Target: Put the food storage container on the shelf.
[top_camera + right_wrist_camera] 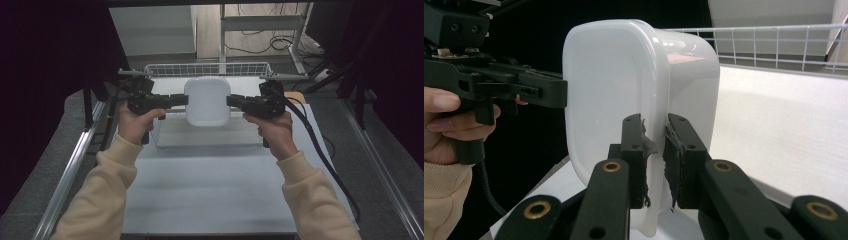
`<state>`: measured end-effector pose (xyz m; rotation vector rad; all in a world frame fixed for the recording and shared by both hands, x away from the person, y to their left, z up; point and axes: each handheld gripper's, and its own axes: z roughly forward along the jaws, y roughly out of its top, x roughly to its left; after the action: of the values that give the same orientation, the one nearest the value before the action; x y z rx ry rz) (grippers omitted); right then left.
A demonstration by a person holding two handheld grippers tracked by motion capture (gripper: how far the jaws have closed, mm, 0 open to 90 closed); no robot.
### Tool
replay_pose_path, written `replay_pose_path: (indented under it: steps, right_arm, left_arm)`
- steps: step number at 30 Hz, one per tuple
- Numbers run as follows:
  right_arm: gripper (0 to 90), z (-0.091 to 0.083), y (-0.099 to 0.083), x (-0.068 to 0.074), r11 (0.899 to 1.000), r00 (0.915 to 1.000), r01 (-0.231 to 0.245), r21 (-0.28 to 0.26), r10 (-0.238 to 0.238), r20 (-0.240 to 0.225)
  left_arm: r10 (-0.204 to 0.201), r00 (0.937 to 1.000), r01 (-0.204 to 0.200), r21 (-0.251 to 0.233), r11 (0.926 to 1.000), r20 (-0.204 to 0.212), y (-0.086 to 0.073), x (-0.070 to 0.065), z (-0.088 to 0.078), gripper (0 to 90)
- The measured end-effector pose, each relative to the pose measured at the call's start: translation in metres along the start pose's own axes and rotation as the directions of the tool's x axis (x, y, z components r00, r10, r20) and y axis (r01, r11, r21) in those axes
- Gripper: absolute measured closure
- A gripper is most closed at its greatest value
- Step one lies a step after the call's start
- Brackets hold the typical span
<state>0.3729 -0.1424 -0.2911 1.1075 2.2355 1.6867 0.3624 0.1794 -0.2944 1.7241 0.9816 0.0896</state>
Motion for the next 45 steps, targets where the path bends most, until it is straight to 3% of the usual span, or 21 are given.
replay_pose_path:
  steps: [17,24,41,45]
  right_arm:
    - [79.2,0.015,0.042,-0.005,1.000,0.9996,0.021,0.018,-0.021,0.019]
    - [79.1,0.024,0.051,-0.016,0.999,0.9997,-0.015,0.046,0.014,0.021]
    - [78.8,0.044,0.051,-0.040,0.988,0.9949,-0.093,0.123,0.088,0.049]
    - [78.6,0.047,0.053,-0.047,0.984,0.9923,-0.121,0.131,0.116,0.045]
  left_arm:
    - [-0.022,0.9997,0.022,0.012,0.9997,-0.006,0.038,0.019,0.000,78.6]
    - [-0.054,0.9985,0.054,0.040,0.9977,-0.011,0.047,0.029,0.009,78.7]
    - [-0.108,0.9934,0.112,0.114,0.9872,-0.039,0.050,0.051,0.034,78.4]
    - [-0.131,0.9912,0.132,0.107,0.9854,-0.022,0.053,0.057,0.038,78.2]
